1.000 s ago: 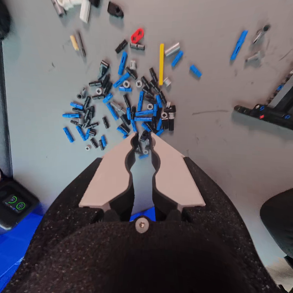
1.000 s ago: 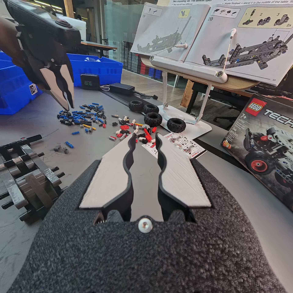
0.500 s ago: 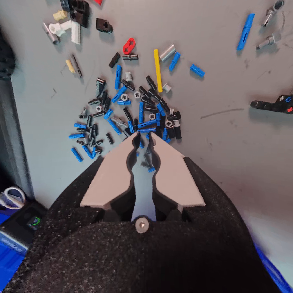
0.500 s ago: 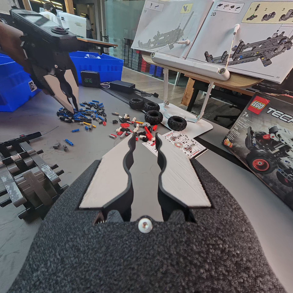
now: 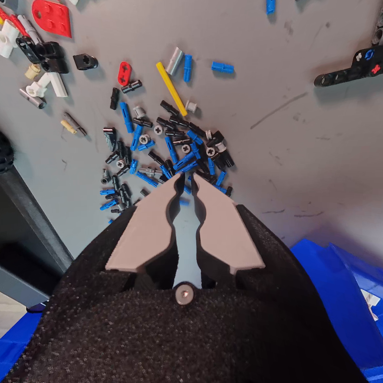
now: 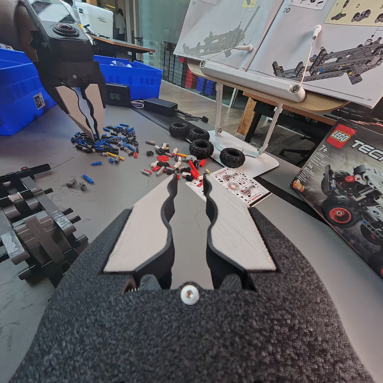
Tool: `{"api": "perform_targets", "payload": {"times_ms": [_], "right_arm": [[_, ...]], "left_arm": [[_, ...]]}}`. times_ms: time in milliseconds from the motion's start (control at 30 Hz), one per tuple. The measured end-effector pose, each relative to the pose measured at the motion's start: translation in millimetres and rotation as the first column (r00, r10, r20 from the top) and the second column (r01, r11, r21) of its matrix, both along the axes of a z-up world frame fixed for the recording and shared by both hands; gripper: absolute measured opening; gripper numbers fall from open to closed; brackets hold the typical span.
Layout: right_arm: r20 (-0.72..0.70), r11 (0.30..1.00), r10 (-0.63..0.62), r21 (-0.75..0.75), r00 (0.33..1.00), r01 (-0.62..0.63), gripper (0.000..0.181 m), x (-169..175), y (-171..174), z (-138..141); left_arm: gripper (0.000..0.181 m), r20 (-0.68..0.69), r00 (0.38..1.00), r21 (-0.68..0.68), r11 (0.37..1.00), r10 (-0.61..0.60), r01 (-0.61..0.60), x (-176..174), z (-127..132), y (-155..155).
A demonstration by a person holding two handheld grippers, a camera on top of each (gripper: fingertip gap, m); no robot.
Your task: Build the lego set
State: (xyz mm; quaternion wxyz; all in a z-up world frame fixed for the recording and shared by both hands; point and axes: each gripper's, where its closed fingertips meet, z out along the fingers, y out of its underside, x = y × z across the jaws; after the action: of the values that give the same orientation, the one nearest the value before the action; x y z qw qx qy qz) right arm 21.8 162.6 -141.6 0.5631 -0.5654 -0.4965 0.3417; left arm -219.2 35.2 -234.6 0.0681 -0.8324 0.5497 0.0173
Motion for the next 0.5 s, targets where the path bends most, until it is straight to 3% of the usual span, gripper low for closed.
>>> {"api": "perform_targets", "payload": {"times_ms": [500], "right_arm": [[0.022, 1.0, 0.014, 0.017, 1.0, -0.015, 0.024, -2.2, -3.5, -2.6]], "left_arm": [[0.014, -0.037, 0.996, -0.034, 0.996, -0.078, 0.077, 2.0, -3.5, 8.9]]}}
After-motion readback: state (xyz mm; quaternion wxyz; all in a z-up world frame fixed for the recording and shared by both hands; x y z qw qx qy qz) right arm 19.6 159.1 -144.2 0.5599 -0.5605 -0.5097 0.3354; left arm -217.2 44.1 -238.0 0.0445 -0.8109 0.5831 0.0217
